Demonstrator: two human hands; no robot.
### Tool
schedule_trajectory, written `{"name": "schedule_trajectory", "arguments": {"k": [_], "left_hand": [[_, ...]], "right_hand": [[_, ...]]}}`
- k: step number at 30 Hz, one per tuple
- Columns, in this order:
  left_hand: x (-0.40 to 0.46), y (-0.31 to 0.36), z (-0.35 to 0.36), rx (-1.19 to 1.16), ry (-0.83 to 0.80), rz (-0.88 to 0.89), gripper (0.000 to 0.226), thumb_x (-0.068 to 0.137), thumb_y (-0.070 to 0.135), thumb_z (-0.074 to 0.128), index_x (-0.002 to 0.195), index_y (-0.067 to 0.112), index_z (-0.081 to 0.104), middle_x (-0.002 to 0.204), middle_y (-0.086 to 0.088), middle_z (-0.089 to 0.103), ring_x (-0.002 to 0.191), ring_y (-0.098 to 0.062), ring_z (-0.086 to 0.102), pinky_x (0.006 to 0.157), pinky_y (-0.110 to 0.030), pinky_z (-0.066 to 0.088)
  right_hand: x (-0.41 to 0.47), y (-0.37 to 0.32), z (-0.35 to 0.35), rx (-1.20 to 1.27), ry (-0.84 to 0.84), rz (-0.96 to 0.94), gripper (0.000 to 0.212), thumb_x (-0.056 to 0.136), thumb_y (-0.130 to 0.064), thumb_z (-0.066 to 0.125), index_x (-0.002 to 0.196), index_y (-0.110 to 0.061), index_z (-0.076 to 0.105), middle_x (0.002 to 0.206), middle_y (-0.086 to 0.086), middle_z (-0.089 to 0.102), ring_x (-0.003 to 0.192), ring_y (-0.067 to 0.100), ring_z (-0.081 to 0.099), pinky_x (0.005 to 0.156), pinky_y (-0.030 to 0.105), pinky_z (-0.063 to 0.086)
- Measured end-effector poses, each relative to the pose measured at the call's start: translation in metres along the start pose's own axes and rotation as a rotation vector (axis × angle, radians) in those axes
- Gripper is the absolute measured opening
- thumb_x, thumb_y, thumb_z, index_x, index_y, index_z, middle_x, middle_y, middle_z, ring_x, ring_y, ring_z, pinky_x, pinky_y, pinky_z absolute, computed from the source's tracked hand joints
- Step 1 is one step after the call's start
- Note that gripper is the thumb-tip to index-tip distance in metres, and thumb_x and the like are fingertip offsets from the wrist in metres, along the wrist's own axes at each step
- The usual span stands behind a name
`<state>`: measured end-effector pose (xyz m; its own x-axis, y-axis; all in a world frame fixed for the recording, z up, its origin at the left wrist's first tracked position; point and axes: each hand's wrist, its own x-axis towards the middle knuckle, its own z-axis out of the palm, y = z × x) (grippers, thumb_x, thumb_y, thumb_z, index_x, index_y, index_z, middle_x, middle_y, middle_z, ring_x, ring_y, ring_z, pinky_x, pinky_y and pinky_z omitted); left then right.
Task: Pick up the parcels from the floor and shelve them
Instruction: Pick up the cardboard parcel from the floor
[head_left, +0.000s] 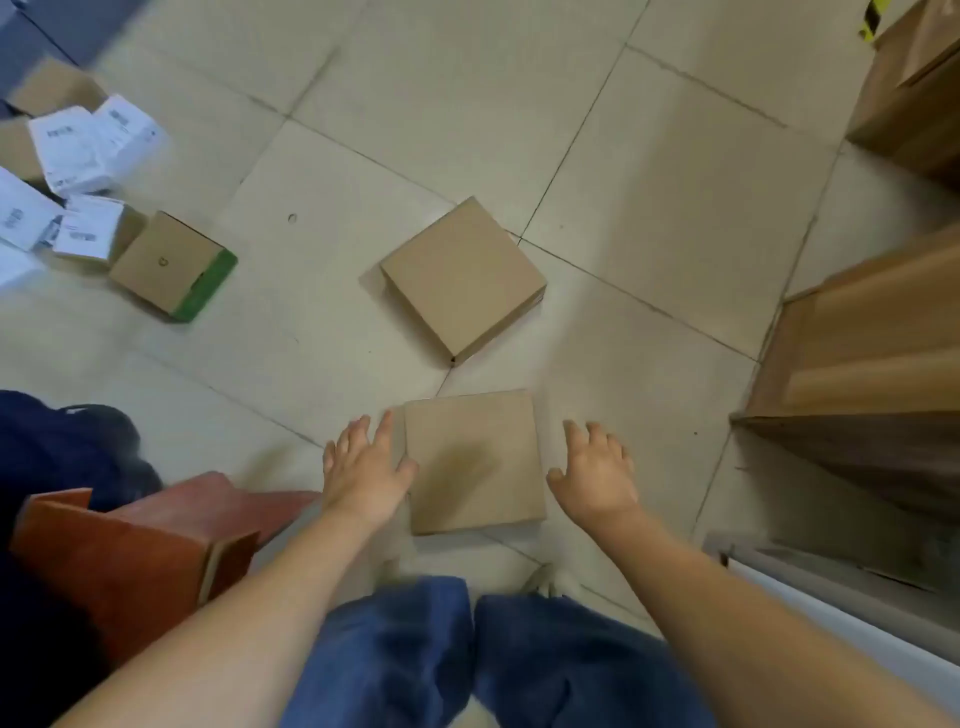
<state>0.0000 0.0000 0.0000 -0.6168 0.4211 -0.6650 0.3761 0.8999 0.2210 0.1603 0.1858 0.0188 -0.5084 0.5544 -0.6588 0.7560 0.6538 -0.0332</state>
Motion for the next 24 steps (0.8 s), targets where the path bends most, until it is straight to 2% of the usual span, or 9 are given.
{"name": "schedule_trajectory", "arguments": {"k": [4, 8, 11, 13, 16, 17, 19, 21, 24], "left_hand": [[0.051, -0.014, 0.053, -0.058, -0.116, -0.082, 0.074, 0.087, 0.04, 0.046, 0.148, 0.023, 0.007, 0.155, -0.012, 0.016, 0.142, -0.025, 0.011, 0.114, -0.039, 0.012], [0.096, -0.024, 0.091, -0.11, -0.242, -0.115, 0.081, 0.083, 0.034, 0.054, 0.148, 0.021, 0.006, 0.149, -0.012, 0.026, 0.136, -0.029, 0.026, 0.106, -0.036, 0.027], [0.118, -0.034, 0.113, -0.312, -0.332, -0.162, 0.095, 0.068, 0.029, 0.063, 0.147, 0.022, 0.009, 0.14, -0.014, 0.036, 0.125, -0.034, 0.041, 0.101, -0.038, 0.038], [0.128, -0.039, 0.127, -0.509, -0.349, -0.196, 0.1, 0.059, 0.021, 0.065, 0.145, 0.02, 0.014, 0.127, -0.005, 0.046, 0.112, -0.03, 0.052, 0.092, -0.039, 0.047], [0.132, -0.04, 0.136, -0.715, -0.372, -0.264, 0.095, 0.064, 0.005, 0.063, 0.146, 0.015, 0.014, 0.129, -0.007, 0.052, 0.107, -0.024, 0.054, 0.089, -0.033, 0.047], [0.132, -0.038, 0.137, -0.765, -0.383, -0.276, 0.089, 0.07, -0.001, 0.06, 0.145, 0.015, 0.016, 0.129, -0.009, 0.052, 0.106, -0.022, 0.053, 0.085, -0.03, 0.046], [0.131, -0.037, 0.137, -0.856, -0.393, -0.288, 0.076, 0.079, -0.01, 0.051, 0.144, 0.014, 0.02, 0.128, -0.01, 0.052, 0.103, -0.02, 0.052, 0.073, -0.023, 0.044], [0.127, -0.032, 0.132, -0.945, -0.384, -0.315, 0.073, 0.082, -0.01, 0.047, 0.144, 0.017, 0.02, 0.129, -0.01, 0.052, 0.1, -0.02, 0.054, 0.066, -0.024, 0.044], [0.115, -0.014, 0.115, -1.006, -0.344, -0.315, 0.072, 0.083, -0.006, 0.045, 0.144, 0.024, 0.02, 0.126, -0.008, 0.054, 0.084, -0.017, 0.057, 0.054, -0.024, 0.042]], "right_hand": [[0.052, -0.001, 0.053, 0.193, -0.093, 0.069, 0.061, 0.086, -0.03, 0.05, 0.14, -0.014, 0.028, 0.139, 0.016, 0.037, 0.125, 0.034, 0.036, 0.103, 0.042, 0.031], [0.099, 0.001, 0.098, 0.411, -0.157, 0.119, 0.063, 0.085, -0.023, 0.052, 0.142, -0.013, 0.026, 0.138, 0.016, 0.036, 0.126, 0.034, 0.035, 0.099, 0.04, 0.035], [0.123, 0.003, 0.123, 0.538, -0.204, 0.159, 0.066, 0.085, -0.02, 0.053, 0.143, -0.011, 0.021, 0.141, 0.017, 0.034, 0.125, 0.035, 0.04, 0.098, 0.038, 0.036], [0.133, 0.005, 0.135, 0.679, -0.235, 0.203, 0.065, 0.087, -0.016, 0.051, 0.143, -0.008, 0.021, 0.141, 0.017, 0.035, 0.121, 0.034, 0.044, 0.098, 0.038, 0.039], [0.138, 0.007, 0.142, 0.959, -0.265, 0.288, 0.054, 0.092, -0.015, 0.045, 0.141, -0.005, 0.024, 0.135, 0.016, 0.045, 0.106, 0.026, 0.047, 0.09, 0.033, 0.039], [0.139, 0.008, 0.143, 1.052, -0.284, 0.319, 0.054, 0.094, -0.018, 0.043, 0.143, -0.007, 0.021, 0.137, 0.014, 0.044, 0.106, 0.025, 0.046, 0.088, 0.031, 0.036], [0.138, 0.012, 0.144, 1.2, -0.32, 0.374, 0.058, 0.096, -0.026, 0.04, 0.147, -0.014, 0.015, 0.145, 0.008, 0.037, 0.119, 0.026, 0.043, 0.09, 0.031, 0.032], [0.134, 0.012, 0.145, 1.282, -0.322, 0.387, 0.054, 0.097, -0.029, 0.037, 0.147, -0.018, 0.017, 0.147, 0.003, 0.035, 0.122, 0.025, 0.042, 0.09, 0.029, 0.032], [0.118, 0.011, 0.138, 1.368, -0.244, 0.38, 0.049, 0.096, -0.022, 0.037, 0.143, -0.016, 0.026, 0.141, -0.003, 0.042, 0.109, 0.018, 0.046, 0.079, 0.026, 0.039]]}}
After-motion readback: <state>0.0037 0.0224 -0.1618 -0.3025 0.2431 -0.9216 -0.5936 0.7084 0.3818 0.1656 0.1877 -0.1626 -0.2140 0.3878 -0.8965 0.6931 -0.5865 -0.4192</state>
